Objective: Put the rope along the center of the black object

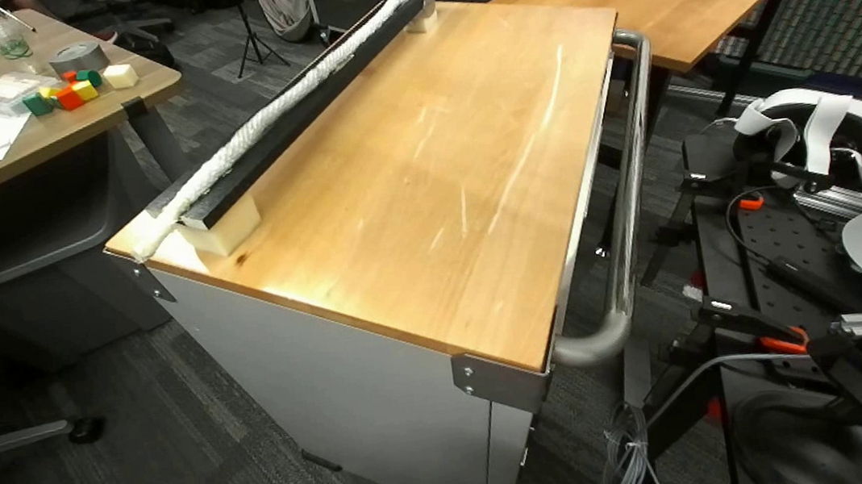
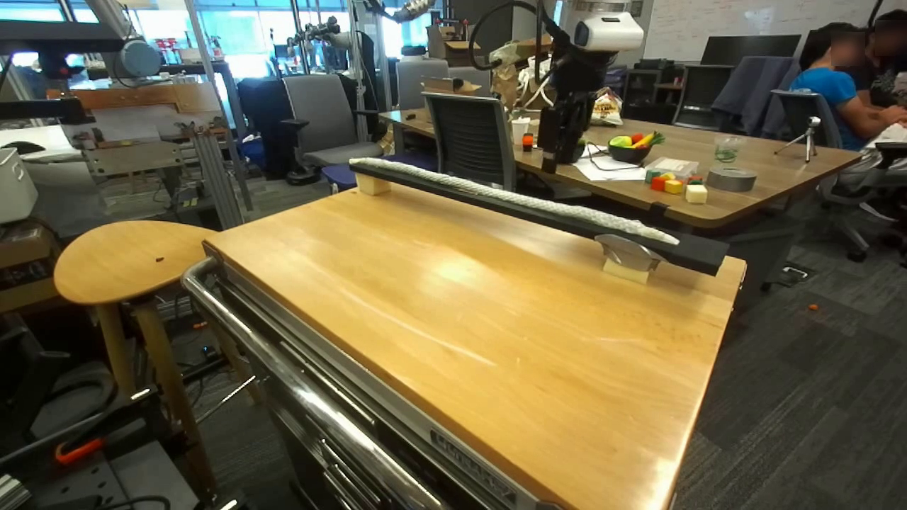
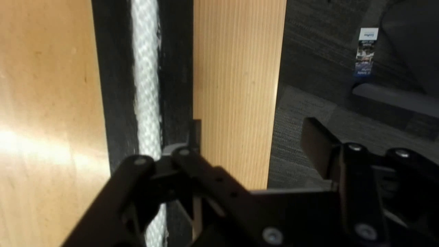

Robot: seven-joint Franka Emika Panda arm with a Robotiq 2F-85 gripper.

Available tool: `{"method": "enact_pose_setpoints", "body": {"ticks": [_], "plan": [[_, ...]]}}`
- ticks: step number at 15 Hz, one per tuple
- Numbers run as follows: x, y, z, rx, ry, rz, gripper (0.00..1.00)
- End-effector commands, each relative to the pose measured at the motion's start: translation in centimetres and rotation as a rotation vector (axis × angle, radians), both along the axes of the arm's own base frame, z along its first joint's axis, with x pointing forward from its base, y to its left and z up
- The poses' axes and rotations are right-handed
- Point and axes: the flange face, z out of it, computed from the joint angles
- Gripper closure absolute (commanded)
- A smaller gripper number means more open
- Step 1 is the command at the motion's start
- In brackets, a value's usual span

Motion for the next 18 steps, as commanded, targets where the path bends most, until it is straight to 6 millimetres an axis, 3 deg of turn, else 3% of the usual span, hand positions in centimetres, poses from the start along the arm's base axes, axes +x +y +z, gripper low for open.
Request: {"method": "enact_pose_setpoints", "body": {"ticks": [1, 4, 7, 12, 18], "plan": [[-1.1, 2.8, -0.3, 0.083, 0.041, 0.011, 0.58], [-1.9, 5.3, -1.2, 0.146, 0.089, 0.050, 0.81], [-2.8, 7.7, -0.8, 0.185, 0.106, 0.089, 1.00], [-4.1, 10.0, 1.1, 0.230, 0.092, 0.112, 1.00], [-5.9, 12.9, -0.5, 0.188, 0.139, 0.148, 1.00]]}}
